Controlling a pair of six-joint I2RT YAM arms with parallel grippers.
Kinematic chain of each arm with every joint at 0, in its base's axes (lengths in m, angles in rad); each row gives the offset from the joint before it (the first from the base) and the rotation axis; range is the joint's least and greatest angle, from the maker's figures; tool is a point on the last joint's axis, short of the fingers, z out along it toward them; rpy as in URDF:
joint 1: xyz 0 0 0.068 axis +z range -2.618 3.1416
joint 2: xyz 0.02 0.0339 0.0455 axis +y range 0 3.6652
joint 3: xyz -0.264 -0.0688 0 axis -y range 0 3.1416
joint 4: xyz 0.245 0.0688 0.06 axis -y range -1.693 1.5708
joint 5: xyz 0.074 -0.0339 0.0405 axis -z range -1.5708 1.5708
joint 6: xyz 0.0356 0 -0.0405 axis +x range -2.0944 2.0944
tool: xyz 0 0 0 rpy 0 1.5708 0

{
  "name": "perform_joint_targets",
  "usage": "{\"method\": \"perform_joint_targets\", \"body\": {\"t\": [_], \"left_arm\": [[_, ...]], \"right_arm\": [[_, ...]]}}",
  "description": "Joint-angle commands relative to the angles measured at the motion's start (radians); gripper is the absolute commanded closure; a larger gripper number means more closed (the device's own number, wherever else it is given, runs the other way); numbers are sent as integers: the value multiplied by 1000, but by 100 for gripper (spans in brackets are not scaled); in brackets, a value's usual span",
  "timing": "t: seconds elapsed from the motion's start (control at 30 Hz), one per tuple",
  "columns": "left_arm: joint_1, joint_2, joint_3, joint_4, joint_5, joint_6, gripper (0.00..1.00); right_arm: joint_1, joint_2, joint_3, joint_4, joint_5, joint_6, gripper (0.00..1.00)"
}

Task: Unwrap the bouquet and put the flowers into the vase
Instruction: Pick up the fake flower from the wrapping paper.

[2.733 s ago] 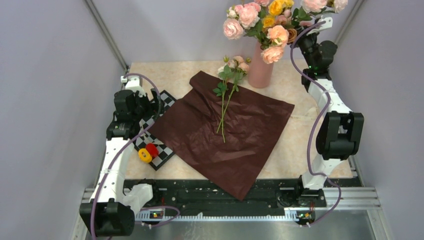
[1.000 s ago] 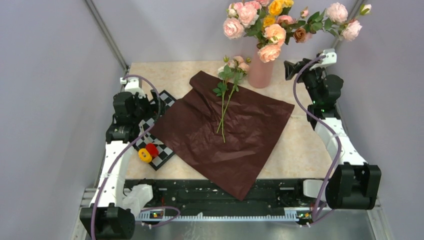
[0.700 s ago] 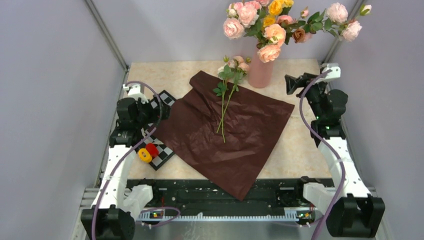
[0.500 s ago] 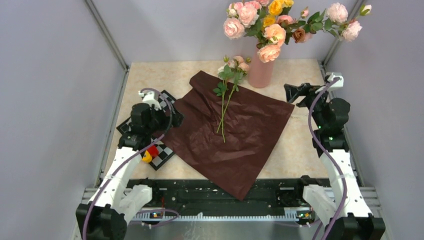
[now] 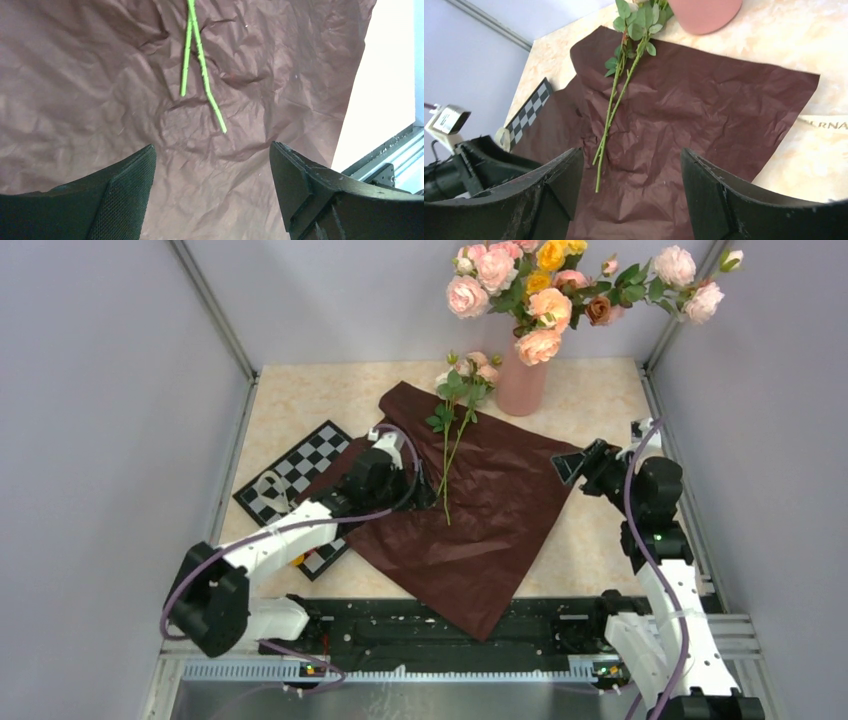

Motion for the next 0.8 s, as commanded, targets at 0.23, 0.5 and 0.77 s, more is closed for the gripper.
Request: {"method": "perform_joint_targets", "body": {"t": [0.23,0.5,0.77], "left_arm": [[-35,360,308,179,-78,33,21],[-22,612,557,69,-130,67,28],[11,754,692,25,-116,82,39]], "right_arm": [[9,-23,-19,-28,-42,17,30],[9,-45,-46,-56,-48,9,31],[9,-49,-64,-64,-62,-5,33]]}}
